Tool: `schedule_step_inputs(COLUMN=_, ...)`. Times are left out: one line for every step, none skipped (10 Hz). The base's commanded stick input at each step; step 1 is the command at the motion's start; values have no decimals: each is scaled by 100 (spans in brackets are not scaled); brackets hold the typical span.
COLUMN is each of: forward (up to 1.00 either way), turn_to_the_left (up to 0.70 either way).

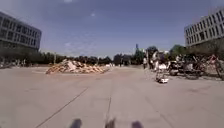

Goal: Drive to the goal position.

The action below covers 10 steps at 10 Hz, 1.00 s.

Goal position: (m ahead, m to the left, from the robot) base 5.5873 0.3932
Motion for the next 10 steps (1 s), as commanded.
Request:
schedule_step_inputs(forward=100, turn_to_the_left=0)
schedule_step_inputs(forward=100, turn_to_the_left=-40)
schedule_step_inputs(forward=100, turn_to_the_left=-40)
schedule_step_inputs(forward=100, turn_to_the_left=0)
schedule_step_inputs(forward=100, turn_to_the_left=0)
schedule_step_inputs(forward=100, turn_to_the_left=0)
schedule_step_inputs(forward=100, turn_to_the_left=0)
schedule_step_inputs(forward=100, turn_to_the_left=0)
schedule_step_inputs(forward=100, turn_to_the_left=0)
schedule_step_inputs(forward=100, turn_to_the_left=0)
